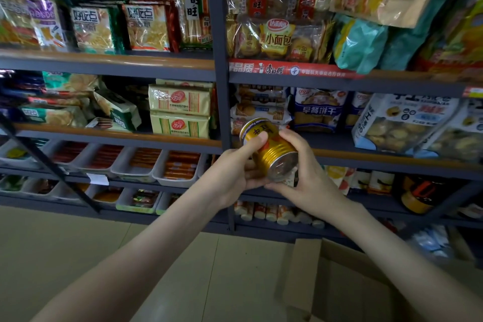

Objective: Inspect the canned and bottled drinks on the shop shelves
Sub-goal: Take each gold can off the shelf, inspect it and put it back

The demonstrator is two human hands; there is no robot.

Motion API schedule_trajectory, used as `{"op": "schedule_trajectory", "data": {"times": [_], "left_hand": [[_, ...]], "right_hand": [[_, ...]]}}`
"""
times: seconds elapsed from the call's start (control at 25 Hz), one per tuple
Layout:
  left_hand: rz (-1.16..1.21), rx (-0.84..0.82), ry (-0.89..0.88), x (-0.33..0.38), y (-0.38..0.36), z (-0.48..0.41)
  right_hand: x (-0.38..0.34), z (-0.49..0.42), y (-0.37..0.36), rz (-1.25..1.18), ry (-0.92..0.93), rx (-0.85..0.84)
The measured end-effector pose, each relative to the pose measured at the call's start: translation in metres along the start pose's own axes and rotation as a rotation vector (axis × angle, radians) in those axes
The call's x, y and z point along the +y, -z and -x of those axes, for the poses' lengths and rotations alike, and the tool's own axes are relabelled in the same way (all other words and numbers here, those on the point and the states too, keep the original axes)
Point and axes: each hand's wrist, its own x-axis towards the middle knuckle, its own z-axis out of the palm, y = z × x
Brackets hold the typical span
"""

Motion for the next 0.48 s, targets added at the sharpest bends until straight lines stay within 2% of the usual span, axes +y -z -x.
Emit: {"op": "schedule_trajectory", "data": {"times": [0.08, 0.16, 0.28, 0.32, 0.36, 0.48], "left_hand": [[-0.022, -0.044, 0.018, 0.004, -0.007, -0.004], [-0.077, -0.082, 0.042, 0.013, -0.012, -0.008], [-0.392, -0.093, 0.053, 0.034, -0.02, -0.015], [-0.494, -0.07, -0.008, 0.041, -0.021, -0.018], [-0.593, -0.034, -0.146, 0.048, -0.022, -0.021], [-1.019, 0.033, -0.756, 0.078, -0.028, -0.025]], "right_hand": [[0.008, -0.002, 0.007, 0.049, 0.061, 0.07], [0.007, -0.007, 0.021, 0.027, 0.044, 0.061], [-0.005, -0.022, 0.052, 0.031, -0.038, 0.073], [-0.009, -0.029, 0.063, 0.039, -0.042, 0.1], [-0.012, -0.037, 0.074, 0.032, -0.031, 0.134], [-0.023, -0.069, 0.111, -0.098, -0.004, 0.171]]}}
